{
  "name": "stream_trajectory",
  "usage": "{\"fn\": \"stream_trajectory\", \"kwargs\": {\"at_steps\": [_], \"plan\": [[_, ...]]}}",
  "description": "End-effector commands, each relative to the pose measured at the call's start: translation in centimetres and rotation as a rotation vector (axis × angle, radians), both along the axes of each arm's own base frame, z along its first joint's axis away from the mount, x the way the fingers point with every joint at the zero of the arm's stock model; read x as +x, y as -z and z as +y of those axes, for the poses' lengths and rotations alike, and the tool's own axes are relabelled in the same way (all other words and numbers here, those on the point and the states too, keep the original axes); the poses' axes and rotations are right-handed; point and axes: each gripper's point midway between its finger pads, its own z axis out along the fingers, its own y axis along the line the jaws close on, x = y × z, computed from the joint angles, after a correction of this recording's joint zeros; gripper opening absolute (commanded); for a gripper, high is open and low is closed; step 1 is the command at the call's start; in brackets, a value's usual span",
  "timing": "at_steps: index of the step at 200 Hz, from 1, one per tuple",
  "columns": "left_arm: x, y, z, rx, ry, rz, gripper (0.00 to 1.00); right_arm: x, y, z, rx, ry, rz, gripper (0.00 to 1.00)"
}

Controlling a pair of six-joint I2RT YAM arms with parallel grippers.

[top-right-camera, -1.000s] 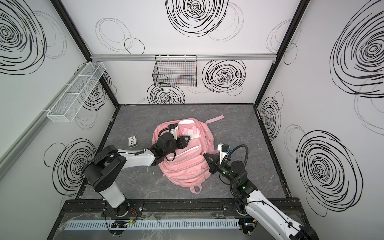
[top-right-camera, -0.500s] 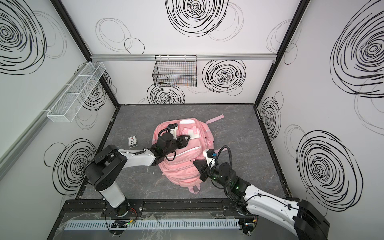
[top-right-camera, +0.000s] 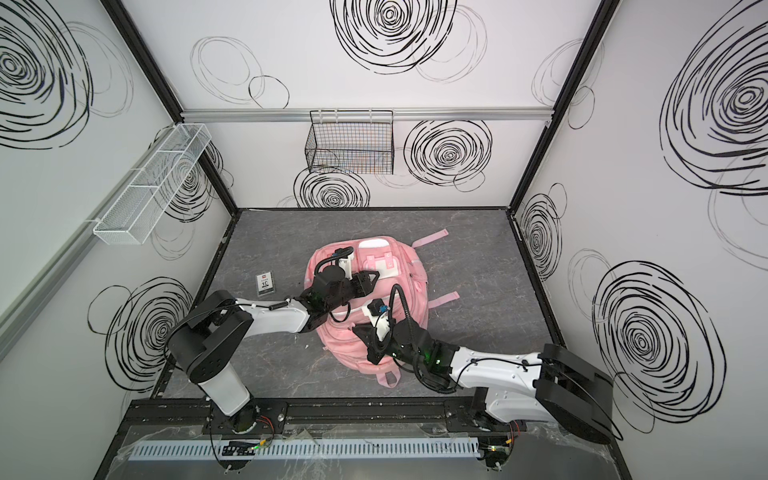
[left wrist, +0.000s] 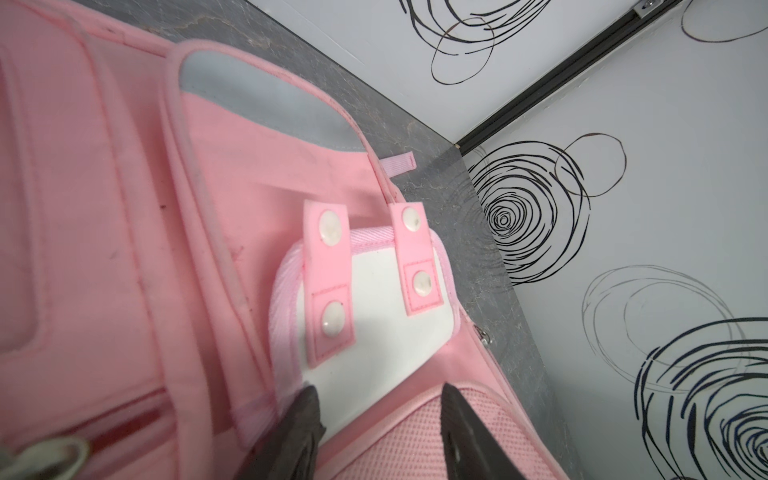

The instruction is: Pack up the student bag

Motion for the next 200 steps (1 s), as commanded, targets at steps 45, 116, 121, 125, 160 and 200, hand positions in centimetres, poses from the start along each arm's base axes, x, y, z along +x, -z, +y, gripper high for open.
{"fn": "stream_trajectory", "kwargs": {"at_steps": [45,116,121,125,160,200], "plan": [[-1.7,6.4,4.3,0.114,-0.063,0.209,0.52,-0.3,-2.9,5.0,0.107,-0.088,-0.097,0.00],[-1.7,5.6,4.5,0.099,-0.064,0.183,0.51,0.3,-2.2,7.0,0.065,-0.064,-0.153,0.00],[-1.7,5.7,4.5,0.098,-0.062,0.183,0.51,0.2,-2.0,7.1,0.057,-0.064,-0.160,0.00],[-1.7,5.8,4.5,0.098,-0.062,0.185,0.51,0.2,-1.9,7.2,0.051,-0.062,-0.167,0.00],[-1.5,5.3,4.5,0.084,-0.049,0.174,0.51,0.4,-1.5,7.7,-0.003,-0.063,-0.193,0.00],[-0.2,-1.7,6.5,0.140,-0.065,0.033,0.56,-0.6,-4.2,6.0,-0.013,-0.084,-0.189,0.42]]}}
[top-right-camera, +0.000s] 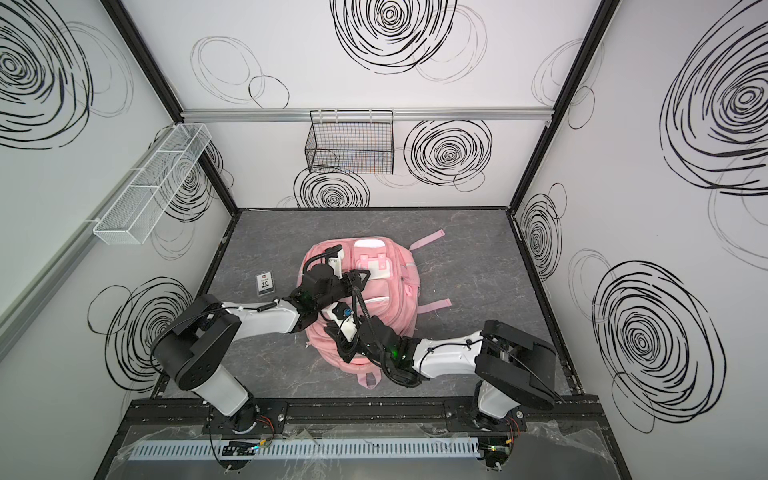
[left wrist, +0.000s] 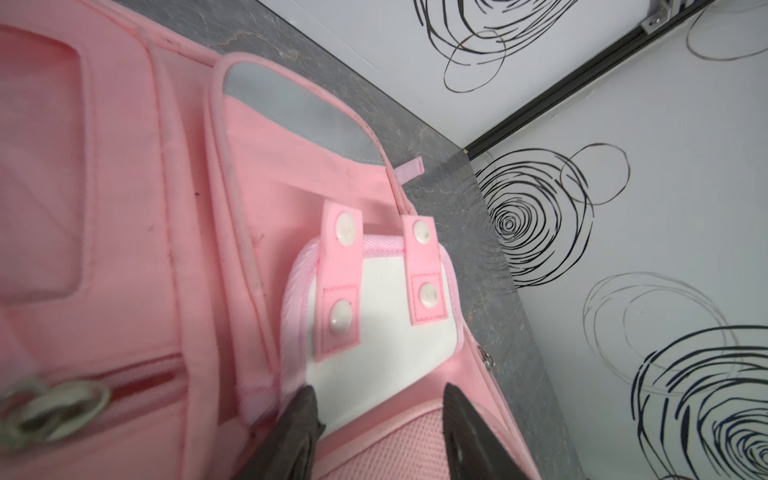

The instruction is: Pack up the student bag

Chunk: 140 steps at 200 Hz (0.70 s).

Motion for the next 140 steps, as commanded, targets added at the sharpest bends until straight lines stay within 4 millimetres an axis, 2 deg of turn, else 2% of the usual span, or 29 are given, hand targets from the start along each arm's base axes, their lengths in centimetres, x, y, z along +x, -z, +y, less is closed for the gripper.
{"fn": "stream_trajectory", "kwargs": {"at_steps": [1,26,46,69,83,93,104,115,127,140], "plan": [[0.0,-0.9,3.5,0.134,-0.056,0.019,0.57,-1.1,-4.2,-0.3,0.046,-0.040,-0.037,0.43],[-0.8,-5.3,6.1,0.216,-0.097,-0.065,0.63,-1.9,-5.4,-2.8,0.058,-0.036,-0.023,0.46],[-3.0,-6.7,7.2,0.317,-0.058,-0.117,0.67,-0.9,-6.0,-6.2,0.074,0.061,-0.006,0.46],[-6.5,-7.3,5.8,0.535,0.131,-0.239,0.72,1.6,-6.4,-10.7,0.125,0.194,0.061,0.47],[-8.6,-7.3,4.5,0.671,0.267,-0.314,0.72,2.4,-6.4,-12.7,0.145,0.234,0.108,0.49],[-9.4,-7.5,4.6,0.757,0.302,-0.336,0.73,2.9,-6.6,-13.9,0.161,0.268,0.121,0.50],[-8.6,-7.9,6.8,0.824,0.205,-0.294,0.73,2.9,-6.9,-14.6,0.167,0.281,0.120,0.51],[-6.9,-8.1,10.6,0.819,0.051,-0.192,0.72,3.1,-7.3,-15.2,0.181,0.306,0.122,0.51],[-4.9,-7.8,15.1,0.689,-0.100,-0.053,0.76,3.2,-7.6,-15.6,0.206,0.324,0.131,0.51],[-3.6,-6.5,18.9,0.512,-0.198,0.039,0.82,3.1,-8.3,-15.5,0.241,0.313,0.136,0.51]]}}
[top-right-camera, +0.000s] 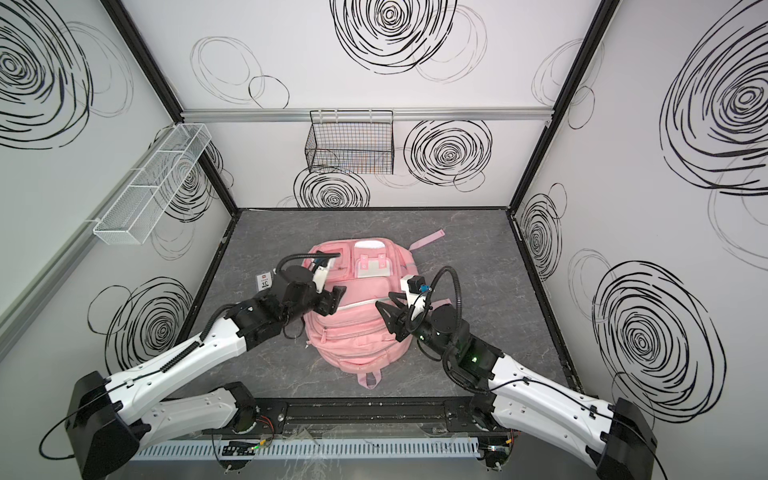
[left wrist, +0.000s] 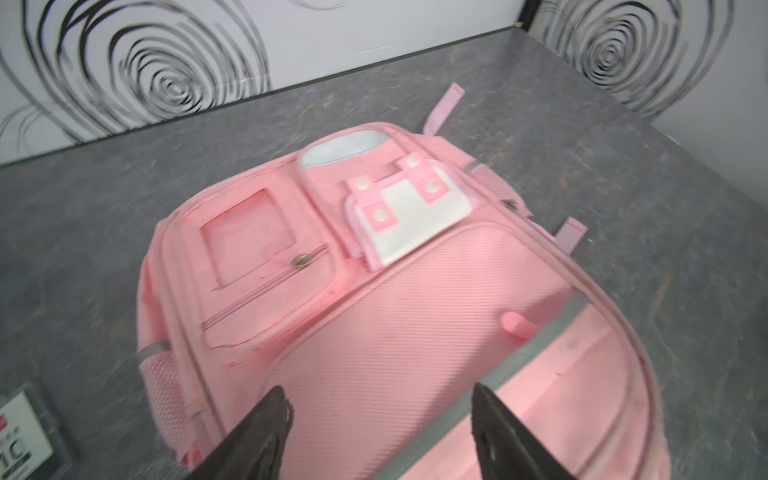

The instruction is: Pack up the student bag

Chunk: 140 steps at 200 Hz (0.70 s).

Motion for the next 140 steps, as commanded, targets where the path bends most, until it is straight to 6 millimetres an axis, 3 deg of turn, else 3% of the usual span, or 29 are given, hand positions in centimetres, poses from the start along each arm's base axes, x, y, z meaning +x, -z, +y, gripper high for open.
{"fn": "stream_trajectory", "kwargs": {"at_steps": [1,18,33,61,96,140], "plan": [[1.9,1.3,8.4,-0.156,-0.275,0.107,0.83,-0.1,0.4,-0.3,0.032,0.004,0.053,0.51],[3.1,3.5,13.5,-0.227,-0.432,0.135,0.84,-0.3,-0.5,0.6,0.068,-0.037,0.058,0.51],[4.0,5.6,17.3,-0.173,-0.546,0.171,0.84,-0.8,-1.3,2.1,0.078,-0.114,0.039,0.51],[5.2,9.8,21.7,-0.013,-0.651,0.324,0.87,-1.3,-2.1,3.7,0.069,-0.194,0.039,0.52],[5.8,13.6,24.1,0.088,-0.669,0.442,0.88,-1.5,-2.5,3.1,0.058,-0.189,-0.009,0.52],[6.7,15.9,23.6,0.105,-0.619,0.501,0.82,-1.4,-2.0,1.3,0.044,-0.126,-0.047,0.53]]}}
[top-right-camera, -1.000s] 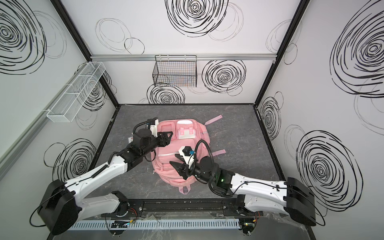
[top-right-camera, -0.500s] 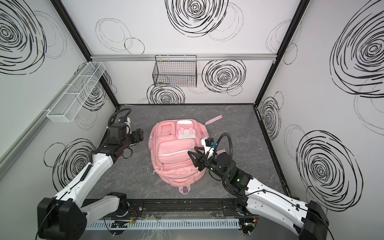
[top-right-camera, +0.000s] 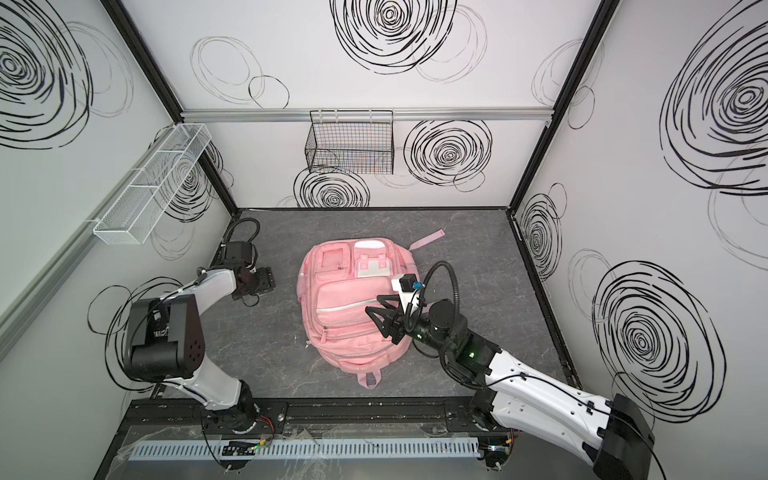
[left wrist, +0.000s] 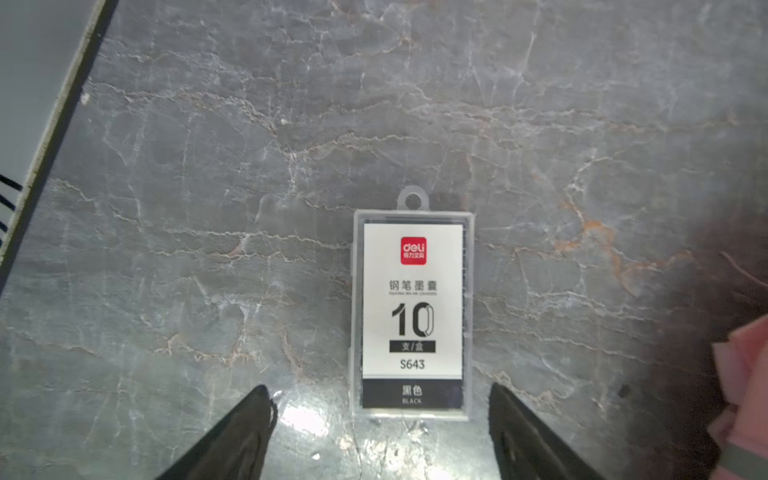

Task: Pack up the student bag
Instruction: 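Lower the left gripper onto the clear ink refill box and grasp it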

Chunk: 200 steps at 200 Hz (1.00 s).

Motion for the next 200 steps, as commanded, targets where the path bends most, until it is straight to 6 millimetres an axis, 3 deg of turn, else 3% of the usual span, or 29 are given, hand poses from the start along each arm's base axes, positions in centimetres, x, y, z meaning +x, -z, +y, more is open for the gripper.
{"fn": "stream_trajectory", "kwargs": {"at_steps": [1,70,114,137,162,200], "plan": [[1.0,0.4,0.0,0.023,0.050,0.028,0.82,0.2,-0.1,-0.9,-0.001,0.035,-0.046,0.52],[0.9,3.5,-0.9,0.015,0.095,0.141,0.77,0.4,0.4,-1.2,-0.010,0.036,-0.045,0.53],[0.6,4.7,-1.7,-0.017,0.134,0.169,0.59,0.5,0.6,-1.0,-0.009,0.026,-0.040,0.53],[0.4,5.2,-1.8,-0.030,0.135,0.187,0.57,0.5,0.7,-1.0,-0.010,0.026,-0.039,0.53],[0.8,4.0,-1.9,-0.035,0.133,0.143,0.56,0.7,0.6,-1.0,-0.010,0.033,-0.039,0.53],[1.9,0.4,-1.8,-0.016,0.116,0.023,0.56,0.7,0.5,-1.0,-0.011,0.034,-0.037,0.53]]}}
